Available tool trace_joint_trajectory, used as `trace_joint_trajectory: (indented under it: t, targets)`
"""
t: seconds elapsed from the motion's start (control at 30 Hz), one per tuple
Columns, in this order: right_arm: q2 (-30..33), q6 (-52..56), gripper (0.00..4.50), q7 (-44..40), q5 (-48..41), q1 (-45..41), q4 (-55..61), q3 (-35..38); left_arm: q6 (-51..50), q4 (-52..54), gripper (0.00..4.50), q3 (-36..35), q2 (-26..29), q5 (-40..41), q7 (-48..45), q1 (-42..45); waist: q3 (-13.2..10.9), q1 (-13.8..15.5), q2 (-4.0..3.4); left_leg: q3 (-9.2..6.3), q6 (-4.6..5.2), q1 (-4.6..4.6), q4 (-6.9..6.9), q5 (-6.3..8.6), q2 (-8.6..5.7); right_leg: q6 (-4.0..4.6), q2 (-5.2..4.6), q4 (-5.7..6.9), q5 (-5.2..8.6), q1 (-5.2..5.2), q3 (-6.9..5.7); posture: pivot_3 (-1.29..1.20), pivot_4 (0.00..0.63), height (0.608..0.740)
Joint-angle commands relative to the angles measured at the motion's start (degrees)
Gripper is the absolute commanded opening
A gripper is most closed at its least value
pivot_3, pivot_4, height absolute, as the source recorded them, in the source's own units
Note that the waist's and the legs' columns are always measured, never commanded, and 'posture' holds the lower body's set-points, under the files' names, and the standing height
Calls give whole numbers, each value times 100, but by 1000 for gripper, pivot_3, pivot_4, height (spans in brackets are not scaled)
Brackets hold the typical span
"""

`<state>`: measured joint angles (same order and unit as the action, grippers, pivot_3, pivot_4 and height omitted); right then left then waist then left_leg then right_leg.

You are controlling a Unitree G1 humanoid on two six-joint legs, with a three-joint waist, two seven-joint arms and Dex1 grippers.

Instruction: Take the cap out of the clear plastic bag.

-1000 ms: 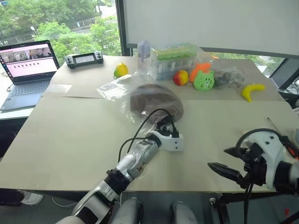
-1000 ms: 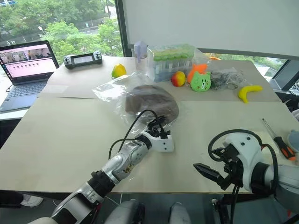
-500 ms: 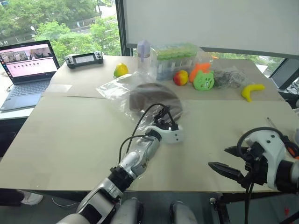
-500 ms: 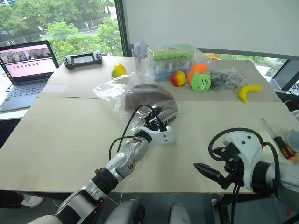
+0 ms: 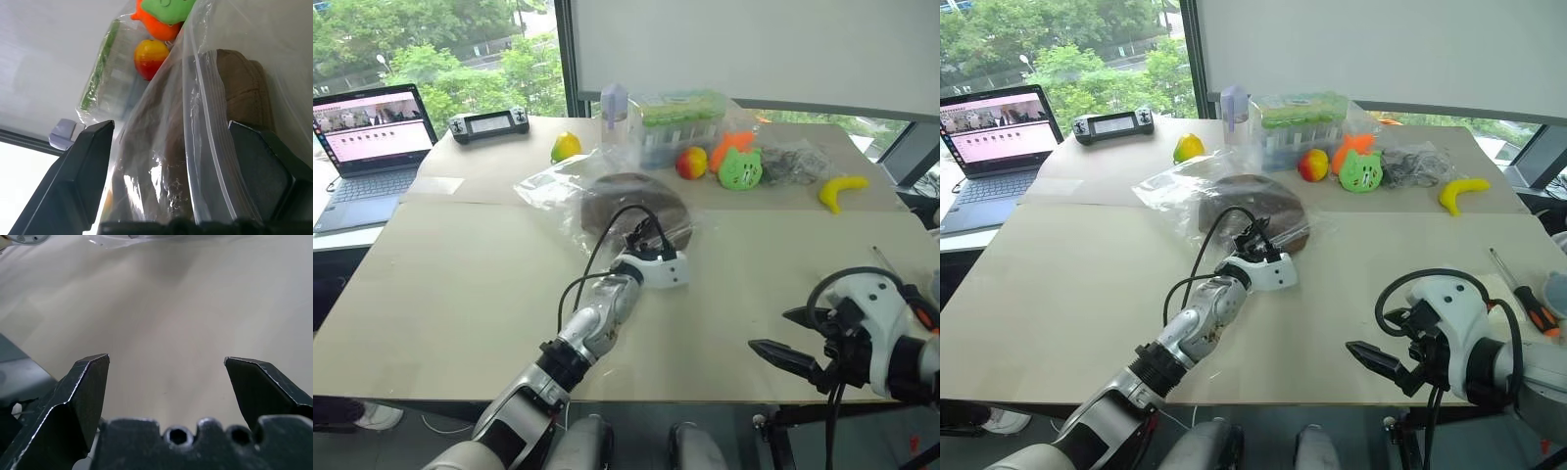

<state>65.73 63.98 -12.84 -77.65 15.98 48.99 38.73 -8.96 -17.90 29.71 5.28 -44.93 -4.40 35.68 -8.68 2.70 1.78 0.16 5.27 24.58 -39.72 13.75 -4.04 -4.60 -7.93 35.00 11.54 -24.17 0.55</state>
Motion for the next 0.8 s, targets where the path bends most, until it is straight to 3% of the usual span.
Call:
trace_joint_trajectory:
  t: [0.03,0.23,0.33,0.63,0.8]
  targets:
    - [-46,-168,4500,8,79,-92,18,21,-2,132,4024,-47,-9,51,-11,48,0,0,0,0,0,0,0,0,0,0,0,0,0,0,0,0,150,739]
    - [-84,-167,4500,12,142,-125,17,-39,-104,61,4024,-130,-19,186,-171,83,0,-3,0,0,0,0,0,0,0,0,0,0,0,0,1,0,150,739]
    - [-106,-167,4500,-2,195,-150,11,-70,-156,90,3303,-246,-53,382,-294,130,0,-9,0,0,0,0,0,0,0,0,0,1,0,0,1,0,150,739]
    - [-184,-179,4500,-14,348,-234,7,-170,-164,61,82,-316,-50,541,-257,247,0,-6,0,0,0,0,0,0,-1,0,0,1,0,0,0,0,150,739]
    - [-241,-214,4500,-3,429,-279,19,-248,-43,49,82,-542,-18,714,-102,515,0,-6,0,0,0,0,-1,0,0,0,0,1,0,0,0,0,150,739]
